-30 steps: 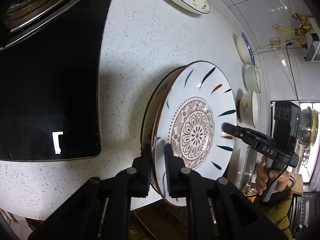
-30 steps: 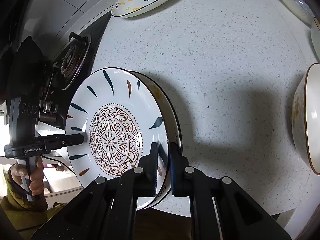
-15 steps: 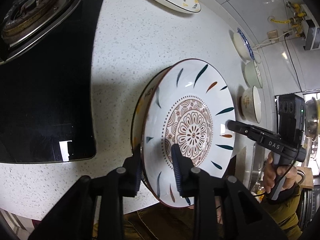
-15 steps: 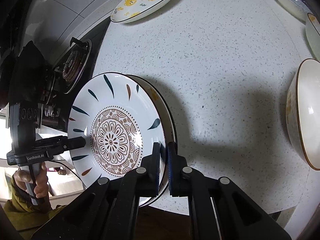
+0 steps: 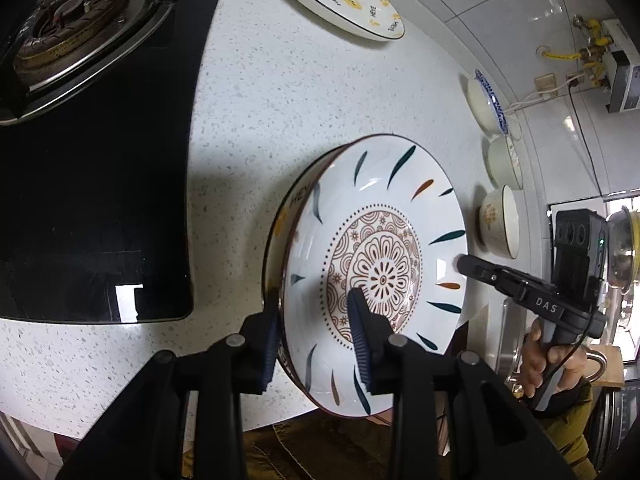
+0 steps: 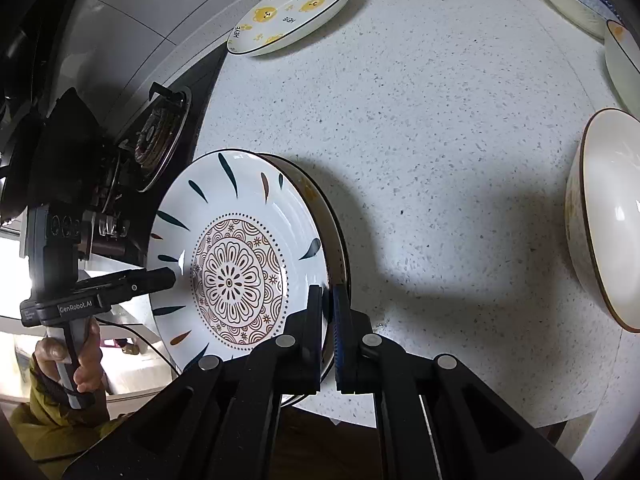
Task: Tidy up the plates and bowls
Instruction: 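Lift the mandala plate and carry it onto the large bear plate, then set the mandala plate down on the bear plate and open both grippers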
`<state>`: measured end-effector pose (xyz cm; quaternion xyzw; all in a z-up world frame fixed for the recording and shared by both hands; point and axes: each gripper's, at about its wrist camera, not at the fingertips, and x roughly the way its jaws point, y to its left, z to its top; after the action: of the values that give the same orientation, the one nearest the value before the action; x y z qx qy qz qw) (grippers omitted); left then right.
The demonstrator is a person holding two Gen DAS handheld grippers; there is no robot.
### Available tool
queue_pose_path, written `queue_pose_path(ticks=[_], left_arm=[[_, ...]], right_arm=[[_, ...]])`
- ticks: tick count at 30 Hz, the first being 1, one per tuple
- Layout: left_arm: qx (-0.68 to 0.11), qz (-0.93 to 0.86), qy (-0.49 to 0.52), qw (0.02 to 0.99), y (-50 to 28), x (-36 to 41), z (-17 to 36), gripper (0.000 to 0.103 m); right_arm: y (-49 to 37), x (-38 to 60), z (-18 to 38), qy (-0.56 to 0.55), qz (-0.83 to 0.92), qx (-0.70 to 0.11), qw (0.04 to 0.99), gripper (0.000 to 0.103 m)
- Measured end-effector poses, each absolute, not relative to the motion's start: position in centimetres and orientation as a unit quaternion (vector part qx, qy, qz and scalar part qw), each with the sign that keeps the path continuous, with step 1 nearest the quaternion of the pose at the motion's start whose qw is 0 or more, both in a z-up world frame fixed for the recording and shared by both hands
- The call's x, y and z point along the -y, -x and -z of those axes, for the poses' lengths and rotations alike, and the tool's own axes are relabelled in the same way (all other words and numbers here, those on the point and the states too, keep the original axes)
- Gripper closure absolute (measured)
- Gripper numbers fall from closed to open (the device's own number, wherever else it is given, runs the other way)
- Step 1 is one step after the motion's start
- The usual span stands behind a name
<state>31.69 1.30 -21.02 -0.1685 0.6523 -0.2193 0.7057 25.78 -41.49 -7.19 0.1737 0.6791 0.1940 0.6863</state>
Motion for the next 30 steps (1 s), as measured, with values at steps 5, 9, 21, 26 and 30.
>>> queue_pose_path(ticks=[5,9,21,26,30], left_arm=[[-0.637,0.218,0.180,0.717,-31.9,-1.8,20.5,0.072],[-0.607,0.205,0.176,0.748,-31.9,-2.9,18.6,0.055],[-0.566,0.206,0.241,0.761,-32.9,-6.5,16.1,0.046],[-0.565,0.212,0.244,0.759,-34.4,-6.5,15.1,0.042],[-0.565,0.213,0.240,0.760,-36.0,-6.3,14.3,0.033]], right_arm=[[-25.7,41.5,7.0,-0.159,-0.190,-0.679,0.691,0.098],[-25.6,42.0,6.5,-0.161,-0.187,-0.674,0.696,0.097],[-26.5,42.6,2.2,-0.146,-0.186,-0.617,0.751,0.048],[-28.7,42.4,1.3,-0.153,-0.192,-0.606,0.757,0.039],[-31.3,42.7,1.0,-0.165,-0.197,-0.598,0.759,0.031]])
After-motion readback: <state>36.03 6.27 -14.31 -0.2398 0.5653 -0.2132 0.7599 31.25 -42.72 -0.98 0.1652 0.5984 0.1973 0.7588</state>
